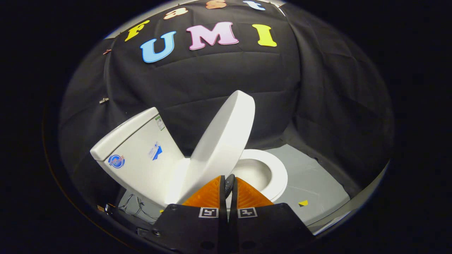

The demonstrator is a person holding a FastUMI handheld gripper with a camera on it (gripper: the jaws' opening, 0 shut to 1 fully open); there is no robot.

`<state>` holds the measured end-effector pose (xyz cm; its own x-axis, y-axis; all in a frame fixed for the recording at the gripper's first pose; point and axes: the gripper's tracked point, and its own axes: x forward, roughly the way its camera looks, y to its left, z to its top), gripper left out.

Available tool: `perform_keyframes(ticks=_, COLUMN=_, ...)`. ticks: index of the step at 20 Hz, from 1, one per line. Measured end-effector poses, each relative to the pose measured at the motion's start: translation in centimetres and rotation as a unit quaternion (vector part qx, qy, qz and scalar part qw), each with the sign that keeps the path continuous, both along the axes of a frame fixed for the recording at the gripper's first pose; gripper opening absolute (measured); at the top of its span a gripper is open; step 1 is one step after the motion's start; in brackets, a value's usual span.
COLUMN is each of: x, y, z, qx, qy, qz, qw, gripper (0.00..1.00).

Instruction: Open the toilet lid.

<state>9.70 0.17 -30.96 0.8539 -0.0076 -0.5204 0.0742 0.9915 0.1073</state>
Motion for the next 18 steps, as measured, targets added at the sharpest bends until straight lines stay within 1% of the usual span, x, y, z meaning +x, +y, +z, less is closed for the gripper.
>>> perform_keyframes(ticks=2, x=0.2, y=1.9, z=1.3, qx=-0.009, qy=-0.014, qz=0.015, qw=1.000, gripper=0.05)
perform_keyframes(ticks=4, x=0.6, y=4.5, z=2.8, qx=-0.016, qy=-0.032, qz=0.040, qw=0.999, gripper=0.05)
perform_keyframes(ticks=8, x=0.8, y=8.9, z=4.7, qx=-0.005, qy=-0.057, qz=0.077, qw=0.995, gripper=0.05)
perform_keyframes(ticks=14, x=1.1, y=14.6, z=5.8, qx=0.014, qy=-0.079, qz=0.125, qw=0.989, gripper=0.05)
perform_keyframes(ticks=18, x=1.3, y=17.5, z=6.1, qx=0.023, qy=-0.084, qz=0.149, qw=0.985, gripper=0.05)
